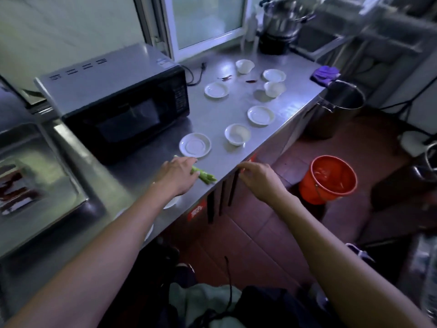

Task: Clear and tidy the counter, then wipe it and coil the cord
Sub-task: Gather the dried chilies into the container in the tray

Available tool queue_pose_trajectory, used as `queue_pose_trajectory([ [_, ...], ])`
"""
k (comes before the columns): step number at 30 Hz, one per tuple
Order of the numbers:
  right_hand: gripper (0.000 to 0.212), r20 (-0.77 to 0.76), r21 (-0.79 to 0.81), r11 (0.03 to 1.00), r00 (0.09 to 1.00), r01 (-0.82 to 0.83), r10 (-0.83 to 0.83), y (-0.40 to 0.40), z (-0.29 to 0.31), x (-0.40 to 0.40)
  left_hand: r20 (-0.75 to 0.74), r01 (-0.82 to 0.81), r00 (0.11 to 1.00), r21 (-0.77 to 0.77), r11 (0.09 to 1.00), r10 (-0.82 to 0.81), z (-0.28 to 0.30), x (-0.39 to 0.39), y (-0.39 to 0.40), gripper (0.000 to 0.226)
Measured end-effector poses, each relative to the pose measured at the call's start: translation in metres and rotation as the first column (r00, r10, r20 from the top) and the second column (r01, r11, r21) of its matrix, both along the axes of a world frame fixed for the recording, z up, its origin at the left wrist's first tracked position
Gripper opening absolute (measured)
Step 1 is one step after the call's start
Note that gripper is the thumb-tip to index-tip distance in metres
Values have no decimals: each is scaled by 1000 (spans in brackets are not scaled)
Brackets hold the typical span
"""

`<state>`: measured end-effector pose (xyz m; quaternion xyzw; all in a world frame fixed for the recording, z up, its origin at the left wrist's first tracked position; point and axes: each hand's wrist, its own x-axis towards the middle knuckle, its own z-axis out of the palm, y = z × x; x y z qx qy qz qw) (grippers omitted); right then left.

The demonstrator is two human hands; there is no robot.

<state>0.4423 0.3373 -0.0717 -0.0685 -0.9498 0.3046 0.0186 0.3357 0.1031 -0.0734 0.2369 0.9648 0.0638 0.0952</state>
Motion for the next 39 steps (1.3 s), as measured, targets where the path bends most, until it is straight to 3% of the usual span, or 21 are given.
queue_pose_trajectory([
  [8, 29, 21, 27, 994, 994, 103, -103, 61, -14, 4, 76, 136, 987, 65, 989, -140, -22, -27, 79, 49],
  [13, 32, 58, 82, 990, 991, 117, -122, 87, -23, -33, 106, 177, 977, 71, 982, -184, -37, -70, 123, 50],
  [20, 39, 246, 164, 976, 952, 142, -180, 125, -24, -98, 118, 242, 960, 101, 965, -253, -41, -141, 190, 43],
  [24, 38, 230, 178, 964, 944, 198, -236, 148, -24, -107, 139, 340, 926, 94, 936, -351, -43, -165, 236, 46],
  [33, 41, 375, 117, 928, 849, 354, -372, 232, -42, -86, 214, 497, 843, 44, 867, -494, -58, -172, 325, 48],
  [39, 40, 367, 61, 936, 864, 348, -345, 302, -50, -101, 179, 527, 838, -21, 850, -515, -51, -182, 411, 48],
])
